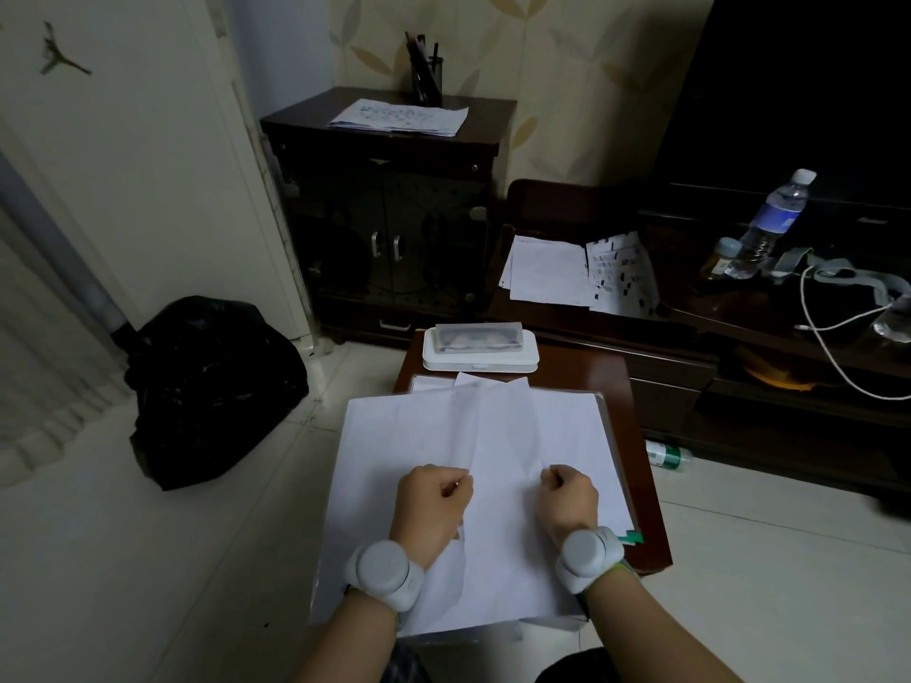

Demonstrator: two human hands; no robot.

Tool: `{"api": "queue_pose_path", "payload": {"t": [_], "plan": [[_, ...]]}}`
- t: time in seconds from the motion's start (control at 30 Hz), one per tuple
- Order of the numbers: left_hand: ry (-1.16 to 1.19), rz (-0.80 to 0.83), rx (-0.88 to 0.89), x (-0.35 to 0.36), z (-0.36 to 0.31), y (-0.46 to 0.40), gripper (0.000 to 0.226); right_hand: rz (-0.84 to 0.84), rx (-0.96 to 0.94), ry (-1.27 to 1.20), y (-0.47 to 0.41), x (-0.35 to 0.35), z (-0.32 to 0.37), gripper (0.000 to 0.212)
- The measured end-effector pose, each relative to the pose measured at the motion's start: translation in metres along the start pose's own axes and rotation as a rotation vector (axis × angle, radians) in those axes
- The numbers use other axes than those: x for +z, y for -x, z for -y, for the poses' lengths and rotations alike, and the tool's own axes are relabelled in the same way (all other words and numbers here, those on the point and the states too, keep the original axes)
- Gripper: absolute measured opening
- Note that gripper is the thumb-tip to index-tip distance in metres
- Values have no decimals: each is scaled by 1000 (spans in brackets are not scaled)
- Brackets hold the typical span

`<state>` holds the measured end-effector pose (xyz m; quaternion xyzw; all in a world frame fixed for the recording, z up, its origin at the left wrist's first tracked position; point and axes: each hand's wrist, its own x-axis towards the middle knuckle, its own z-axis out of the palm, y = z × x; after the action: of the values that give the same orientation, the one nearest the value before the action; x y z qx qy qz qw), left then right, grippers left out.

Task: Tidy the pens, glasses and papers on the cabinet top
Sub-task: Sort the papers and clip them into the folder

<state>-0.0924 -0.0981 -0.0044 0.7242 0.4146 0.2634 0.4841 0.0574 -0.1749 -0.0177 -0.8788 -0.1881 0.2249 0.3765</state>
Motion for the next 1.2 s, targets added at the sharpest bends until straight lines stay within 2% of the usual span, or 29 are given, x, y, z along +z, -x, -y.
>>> {"api": "queue_pose_path", "payload": {"t": [0.4,0.6,0.73,1.2], "plan": [[16,11,-4,-1,-3,-2,32,5,-24,-11,4,12,11,28],[75,8,-36,-2,-6,-2,31,74,-56,-30,5,18,14,22],[62,-3,-31,-3,-6,-2,28,74,-82,5,5,23,16,45],[-38,-39,53,-9,2,-8,29,133,-153,59,0,26,12,37]]}}
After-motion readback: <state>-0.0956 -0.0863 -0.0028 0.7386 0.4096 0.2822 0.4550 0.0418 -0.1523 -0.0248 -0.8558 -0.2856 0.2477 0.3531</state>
